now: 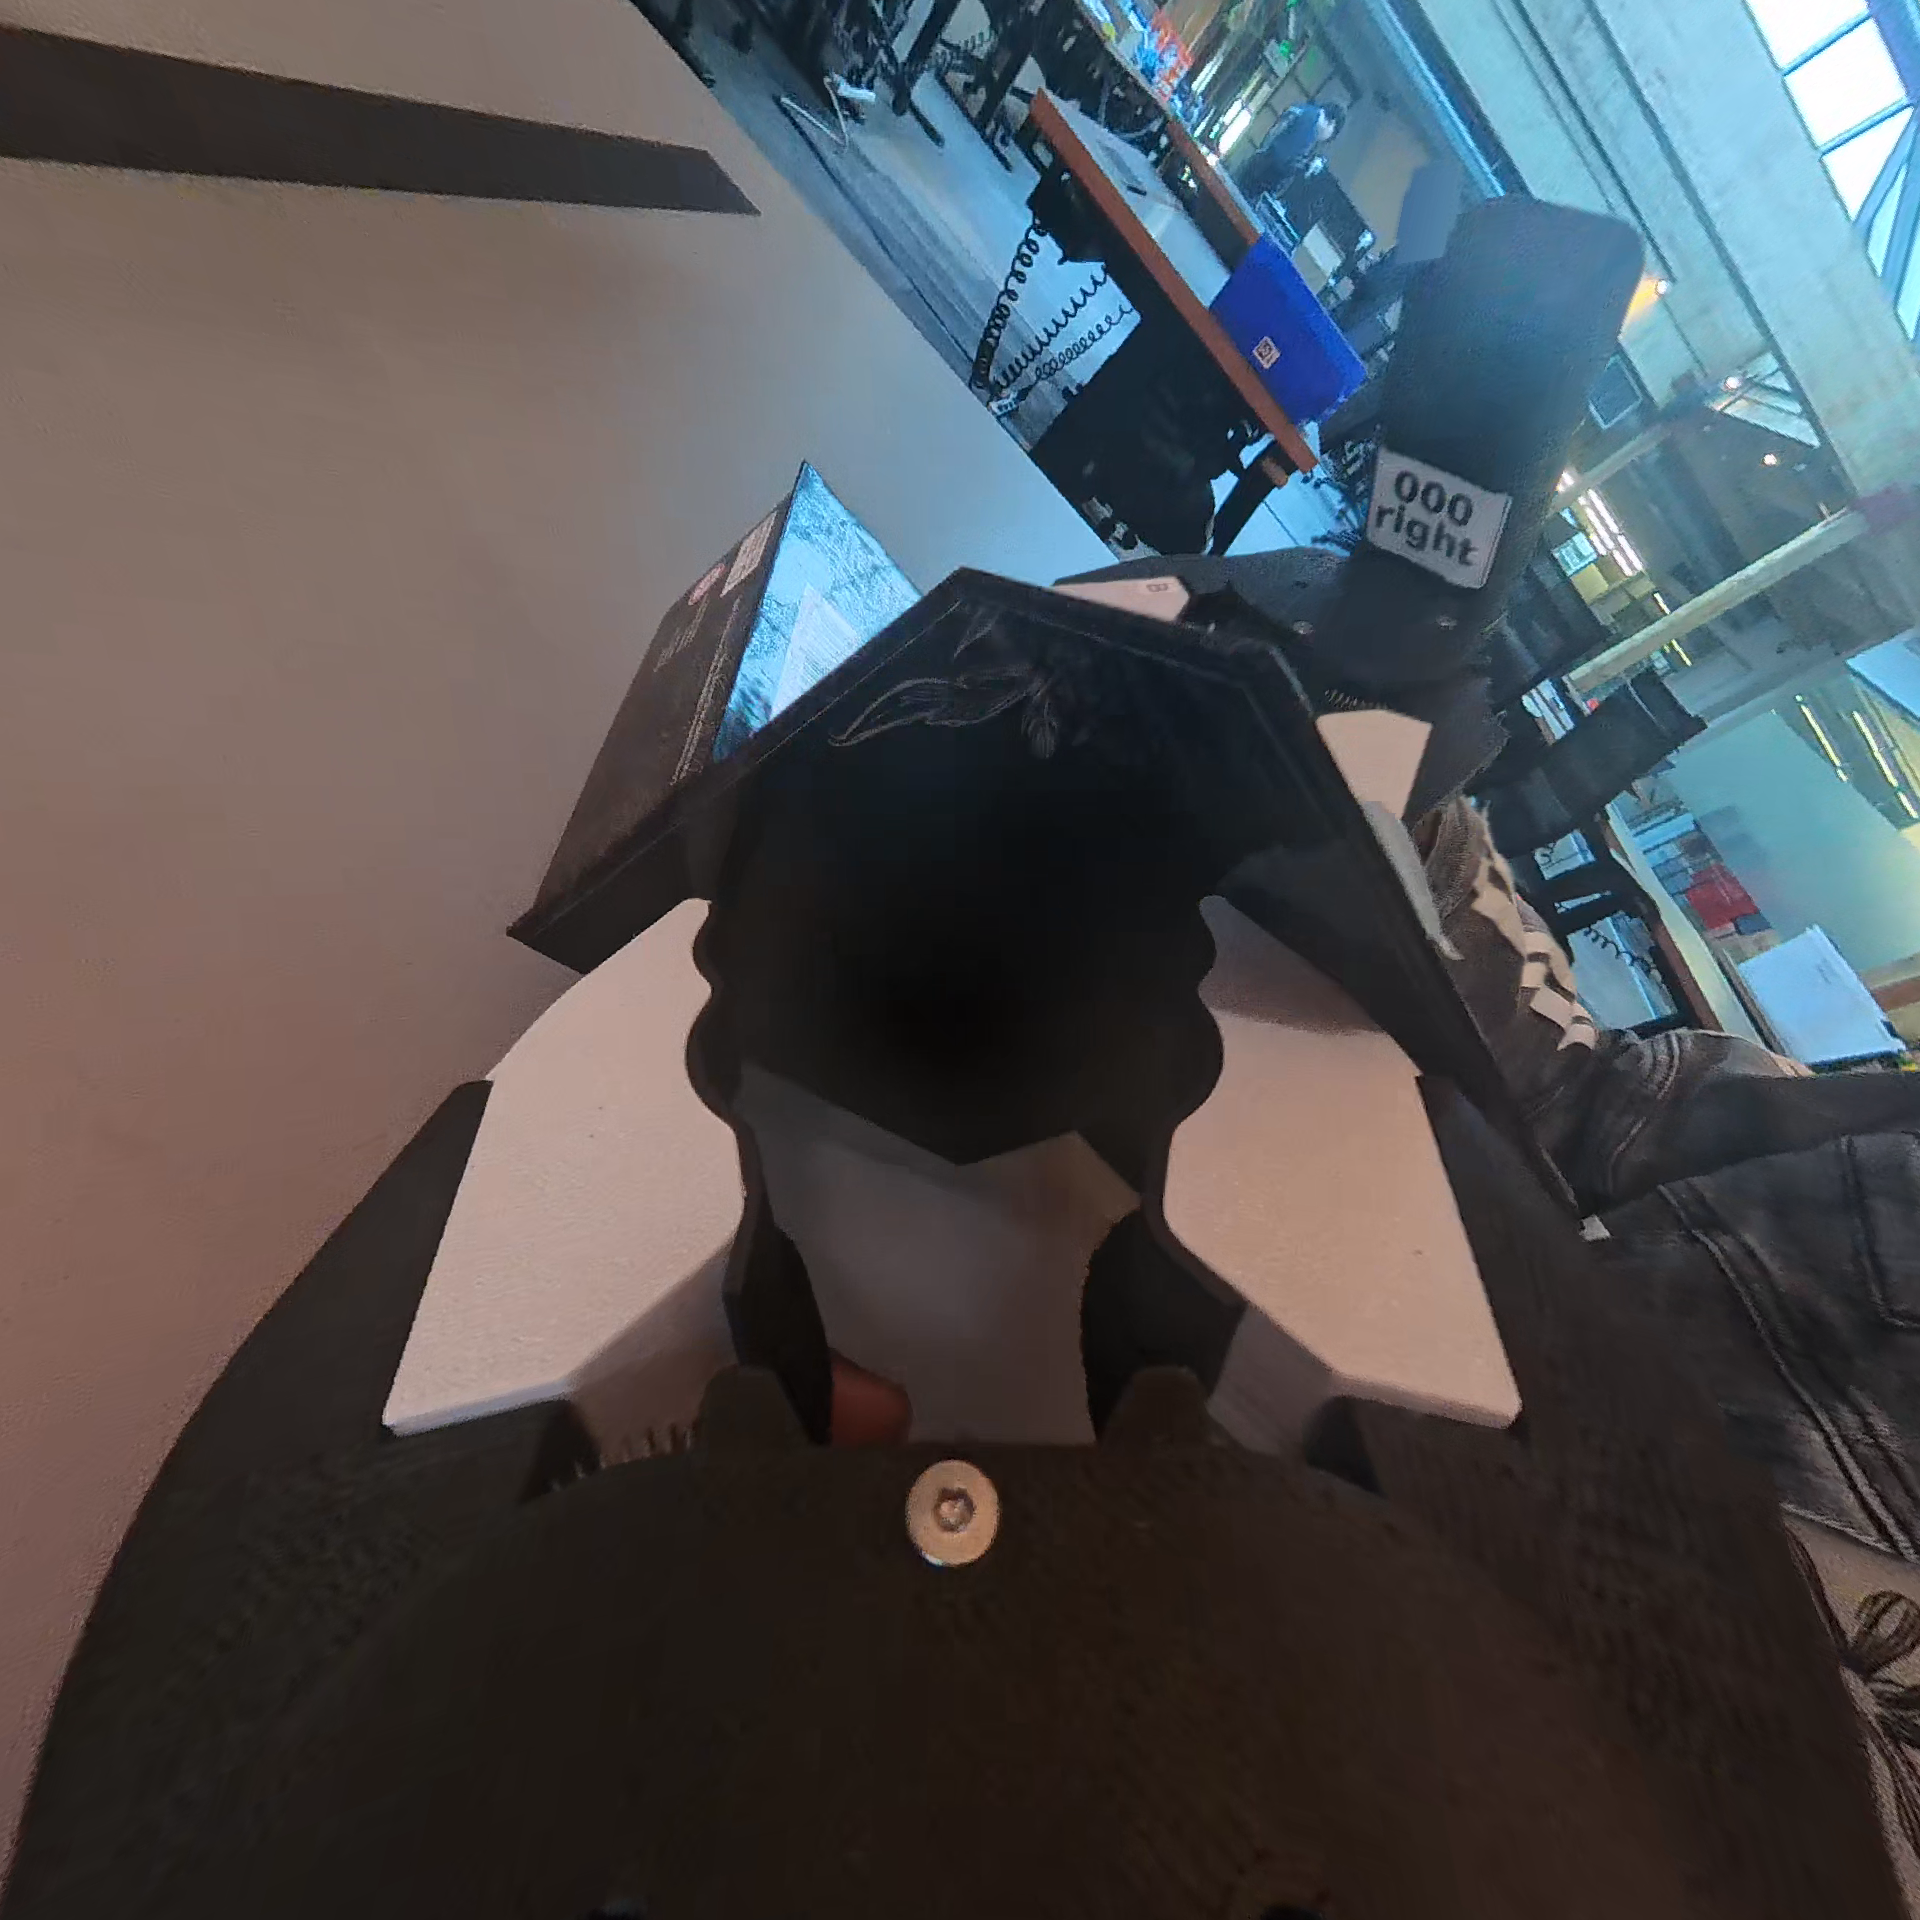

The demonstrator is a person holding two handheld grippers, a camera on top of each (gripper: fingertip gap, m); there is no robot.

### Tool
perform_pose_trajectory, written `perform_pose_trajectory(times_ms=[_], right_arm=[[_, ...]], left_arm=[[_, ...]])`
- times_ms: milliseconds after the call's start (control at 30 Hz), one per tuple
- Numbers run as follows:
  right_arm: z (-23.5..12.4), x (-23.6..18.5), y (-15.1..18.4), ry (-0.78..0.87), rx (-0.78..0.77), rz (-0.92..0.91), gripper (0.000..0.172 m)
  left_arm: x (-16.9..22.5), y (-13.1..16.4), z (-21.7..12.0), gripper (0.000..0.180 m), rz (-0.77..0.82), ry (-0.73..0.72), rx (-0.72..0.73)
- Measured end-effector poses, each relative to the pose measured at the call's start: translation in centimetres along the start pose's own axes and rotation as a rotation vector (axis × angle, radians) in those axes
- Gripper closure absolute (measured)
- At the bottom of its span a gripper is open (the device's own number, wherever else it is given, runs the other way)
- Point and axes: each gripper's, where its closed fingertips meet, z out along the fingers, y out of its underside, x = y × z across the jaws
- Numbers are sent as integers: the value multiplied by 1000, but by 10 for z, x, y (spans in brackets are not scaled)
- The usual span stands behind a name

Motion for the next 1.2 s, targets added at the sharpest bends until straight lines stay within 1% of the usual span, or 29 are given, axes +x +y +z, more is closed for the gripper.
perform_pose_trajectory(times_ms=[133, 200, 267, 333, 400, 467, 500, 567, 633, 733, 833, 967, 1067, 1200], right_arm=[[2, 5, 5, 11, -50, 77, 46], [1, 5, 7, 25, -67, 85, 50], [0, 1, 6, 28, -78, 89, 49], [3, 6, 10, 56, -103, 76, 54], [8, 8, 18, 61, -166, 101, 46], [2, 3, 9, 81, -136, 47, 52], [2, 4, 5, 85, -119, 53, 53], [7, 7, 10, 90, -173, 79, 49], [4, 4, 4, 106, -150, 32, 52], [8, 5, 5, 85, -167, 58, 52], [8, 6, 7, 86, -176, 41, 53], [11, 13, 12, 30, -188, 60, 57], [11, 15, 13, 6, -178, 68, 57], [0, 7, 3, 6, -154, 61, 54]], left_arm=[[-6, 5, 6, 98, -74, 12, 0], [-4, 7, 7, 98, -88, 18, 0], [-1, 7, 4, 98, -92, 23, 19], [-9, 8, 8, 98, -105, 12, 33], [-9, 13, 10, 98, -148, 12, 14], [-3, 11, 5, 98, -77, 14, 35], [-5, 10, 6, 98, -90, 8, 40], [-7, 13, 8, 98, -136, 3, 24], [0, 10, 2, 99, -86, 0, 39], [-6, 12, 3, 98, -122, 0, 25], [-6, 16, 4, 99, -127, -2, 1], [-13, 17, 6, 98, -151, -12, -7], [-15, 15, 9, 98, -164, -10, -2], [1, 2, 1, 98, -110, -8, 28]])
